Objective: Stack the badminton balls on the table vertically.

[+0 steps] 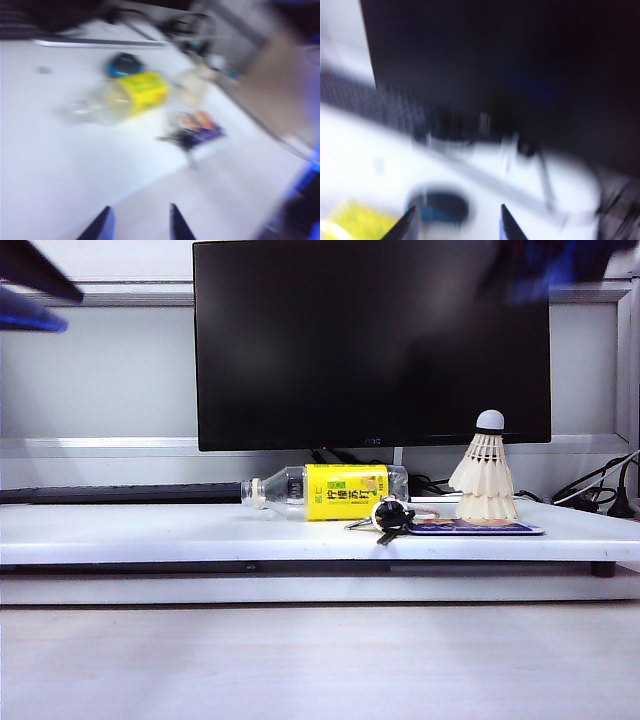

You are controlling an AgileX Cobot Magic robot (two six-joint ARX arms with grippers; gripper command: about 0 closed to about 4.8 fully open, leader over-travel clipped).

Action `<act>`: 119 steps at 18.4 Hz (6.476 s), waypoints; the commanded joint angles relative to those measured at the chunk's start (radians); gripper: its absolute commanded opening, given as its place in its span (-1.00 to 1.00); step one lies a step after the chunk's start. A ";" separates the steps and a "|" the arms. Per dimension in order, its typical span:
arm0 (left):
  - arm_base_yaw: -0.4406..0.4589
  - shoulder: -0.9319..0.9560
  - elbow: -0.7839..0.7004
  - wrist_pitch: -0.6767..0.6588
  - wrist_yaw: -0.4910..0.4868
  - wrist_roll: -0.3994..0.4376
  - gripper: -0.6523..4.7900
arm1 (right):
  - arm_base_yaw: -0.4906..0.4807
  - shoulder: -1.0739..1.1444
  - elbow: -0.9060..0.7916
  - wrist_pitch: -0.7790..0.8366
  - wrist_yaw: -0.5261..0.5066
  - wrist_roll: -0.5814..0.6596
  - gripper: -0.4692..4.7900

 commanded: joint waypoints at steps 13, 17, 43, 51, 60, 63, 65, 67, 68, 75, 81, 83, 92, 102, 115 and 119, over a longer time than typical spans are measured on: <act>0.012 -0.418 0.015 -0.056 -0.320 0.078 -0.20 | 0.001 -0.956 -0.460 -0.317 0.159 0.161 -0.07; 0.012 -0.521 -0.018 -0.052 -0.333 0.070 -0.20 | 0.002 -0.953 -0.505 -0.347 0.159 0.163 -0.07; 0.011 -0.724 -0.415 0.021 -0.399 -0.023 -0.58 | 0.006 -1.053 -0.886 -0.159 0.159 0.093 -0.83; 0.011 -0.724 -0.478 0.035 -0.468 -0.022 -0.58 | 0.006 -1.053 -0.888 -0.239 0.223 0.048 -0.83; 0.011 -0.724 -0.521 0.030 -0.471 -0.015 -0.58 | 0.005 -1.052 -0.888 -0.325 0.246 0.041 -0.83; 0.011 -0.724 -0.521 -0.010 -0.480 0.002 -0.58 | 0.005 -1.052 -0.888 -0.330 0.245 0.042 -0.83; 0.011 -0.723 -0.521 -0.038 -0.501 0.011 -0.58 | 0.005 -1.052 -0.888 -0.335 0.245 0.049 -0.83; 0.011 -0.723 -0.521 -0.040 -0.536 0.008 -0.58 | 0.005 -1.052 -0.888 -0.336 0.245 0.049 -0.83; 0.011 -0.723 -0.521 -0.041 -0.551 0.007 -0.58 | 0.005 -1.052 -0.888 -0.336 0.245 0.049 -0.83; 0.011 -0.723 -0.521 -0.040 -0.552 0.007 -0.58 | 0.005 -1.053 -0.888 -0.332 0.237 0.053 -0.82; 0.011 -0.725 -0.521 -0.029 -0.493 0.155 -0.58 | 0.005 -1.053 -0.888 -0.324 0.237 0.051 -0.82; 0.011 -0.725 -0.521 -0.016 -0.438 0.199 -0.58 | 0.005 -1.053 -0.888 -0.314 0.229 0.052 -0.82; 0.011 -0.724 -0.521 -0.003 -0.384 0.236 -0.58 | 0.005 -1.053 -0.888 -0.317 0.211 0.053 -0.82; 0.011 -0.724 -0.521 -0.003 -0.384 0.235 -0.58 | 0.005 -1.059 -0.888 -0.317 0.211 0.053 -0.82; 0.099 -0.724 -0.521 -0.003 -0.384 0.235 -0.58 | -0.035 -1.151 -0.885 -0.294 0.211 0.052 -0.82; 0.099 -0.724 -0.521 -0.003 -0.384 0.235 -0.58 | -0.037 -1.151 -0.885 -0.294 0.211 0.053 -0.82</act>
